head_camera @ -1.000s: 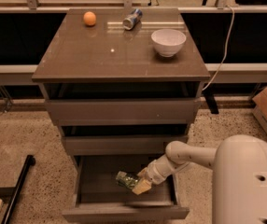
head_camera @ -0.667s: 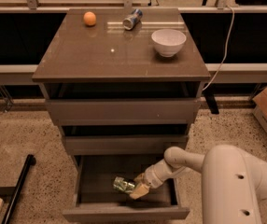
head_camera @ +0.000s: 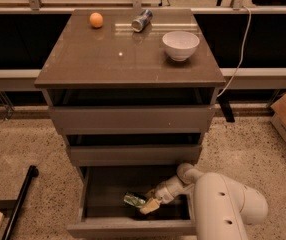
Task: Place green can into bottom drawer
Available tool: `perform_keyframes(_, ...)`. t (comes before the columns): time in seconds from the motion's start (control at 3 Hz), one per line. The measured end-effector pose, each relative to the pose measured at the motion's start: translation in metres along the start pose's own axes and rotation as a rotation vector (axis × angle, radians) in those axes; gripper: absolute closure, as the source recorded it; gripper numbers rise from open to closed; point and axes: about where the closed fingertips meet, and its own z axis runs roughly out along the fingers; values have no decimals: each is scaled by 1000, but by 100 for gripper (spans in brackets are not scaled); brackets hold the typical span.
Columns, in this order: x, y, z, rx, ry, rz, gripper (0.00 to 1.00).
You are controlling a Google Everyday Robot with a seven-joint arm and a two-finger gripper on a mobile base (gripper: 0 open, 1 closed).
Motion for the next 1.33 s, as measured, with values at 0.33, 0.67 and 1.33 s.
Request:
perform_keyframes(0.33,-9,-21,-22,78,-22,-30,97)
perform_keyframes(0.67,-7,-19,-18,69,-22,-27,74)
perform_keyframes(1.33,-7,-17,-12,59,-21,-26,28)
